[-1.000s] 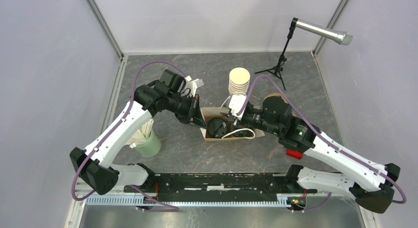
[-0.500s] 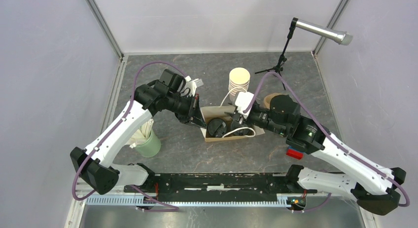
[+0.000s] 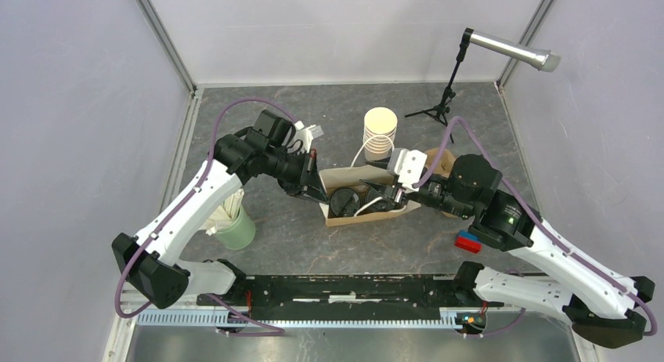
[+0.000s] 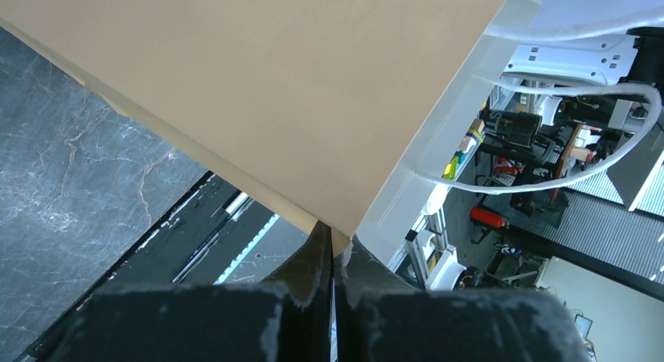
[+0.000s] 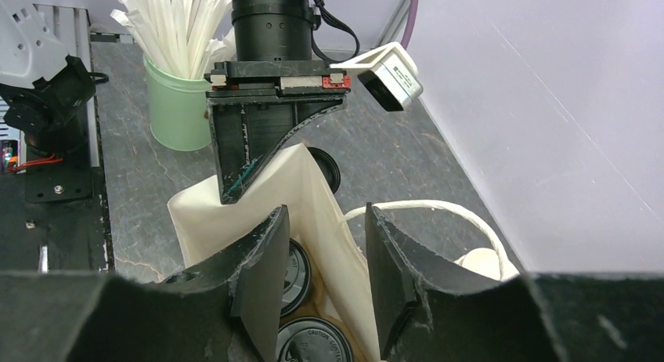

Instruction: Pack the takeout coffee

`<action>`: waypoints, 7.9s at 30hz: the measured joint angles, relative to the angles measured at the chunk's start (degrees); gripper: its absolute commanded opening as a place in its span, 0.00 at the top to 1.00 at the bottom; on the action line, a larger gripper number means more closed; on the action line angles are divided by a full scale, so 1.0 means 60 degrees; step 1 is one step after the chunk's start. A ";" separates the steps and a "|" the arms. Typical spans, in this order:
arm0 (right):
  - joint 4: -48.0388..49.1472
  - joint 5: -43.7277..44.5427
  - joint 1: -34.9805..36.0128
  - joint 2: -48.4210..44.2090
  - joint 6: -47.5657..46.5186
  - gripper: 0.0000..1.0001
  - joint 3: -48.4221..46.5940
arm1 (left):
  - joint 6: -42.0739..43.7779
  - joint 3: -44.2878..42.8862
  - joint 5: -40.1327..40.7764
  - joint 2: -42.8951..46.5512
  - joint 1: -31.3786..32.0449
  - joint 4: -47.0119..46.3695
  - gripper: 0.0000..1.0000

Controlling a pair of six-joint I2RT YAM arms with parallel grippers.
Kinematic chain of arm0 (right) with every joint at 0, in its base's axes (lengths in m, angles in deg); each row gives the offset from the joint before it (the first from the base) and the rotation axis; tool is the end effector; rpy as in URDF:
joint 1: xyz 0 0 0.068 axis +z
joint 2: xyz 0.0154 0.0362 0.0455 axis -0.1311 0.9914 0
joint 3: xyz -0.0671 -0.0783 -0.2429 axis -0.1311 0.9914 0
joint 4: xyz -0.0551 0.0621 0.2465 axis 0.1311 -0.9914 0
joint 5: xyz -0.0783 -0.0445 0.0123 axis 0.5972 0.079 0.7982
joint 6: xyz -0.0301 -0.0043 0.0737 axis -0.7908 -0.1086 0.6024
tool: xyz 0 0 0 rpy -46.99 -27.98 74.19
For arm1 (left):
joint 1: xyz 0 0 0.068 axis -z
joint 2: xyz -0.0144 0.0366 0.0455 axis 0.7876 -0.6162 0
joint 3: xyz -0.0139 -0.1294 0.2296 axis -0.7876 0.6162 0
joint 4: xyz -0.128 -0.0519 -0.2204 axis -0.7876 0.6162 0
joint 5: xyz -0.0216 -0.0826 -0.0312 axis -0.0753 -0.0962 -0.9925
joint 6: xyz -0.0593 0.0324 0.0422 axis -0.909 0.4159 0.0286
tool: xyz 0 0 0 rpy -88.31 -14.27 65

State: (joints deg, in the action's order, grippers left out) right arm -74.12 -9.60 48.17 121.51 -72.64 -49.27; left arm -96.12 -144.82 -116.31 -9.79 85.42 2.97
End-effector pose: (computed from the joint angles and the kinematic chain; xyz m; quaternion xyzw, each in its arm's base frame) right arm 0.1121 0.1840 0.4169 -0.4820 0.5449 0.2746 0.6288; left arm 0.1954 -0.1818 0.3262 0.1512 0.8896 -0.4235 0.0801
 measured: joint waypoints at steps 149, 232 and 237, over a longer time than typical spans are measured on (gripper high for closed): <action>0.2721 0.0929 -0.0004 0.1191 0.0342 0.02 -0.0036 | -0.0517 -0.3646 0.7253 0.3333 -0.2688 0.5479 0.98; 0.3111 0.3304 -0.0004 -0.0284 -0.0794 0.02 0.0601 | -0.2838 0.1949 0.0423 0.1523 -0.1246 -0.6342 0.83; 0.3049 0.3330 0.0000 -0.0120 -0.0750 0.02 0.0597 | -0.2812 0.2029 0.0652 0.1523 -0.1220 -0.6269 0.59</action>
State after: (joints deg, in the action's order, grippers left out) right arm -55.83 10.38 48.17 120.79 -77.14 -45.69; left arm -112.99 -132.65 -112.40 -0.66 78.09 -34.64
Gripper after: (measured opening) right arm 0.979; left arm 0.254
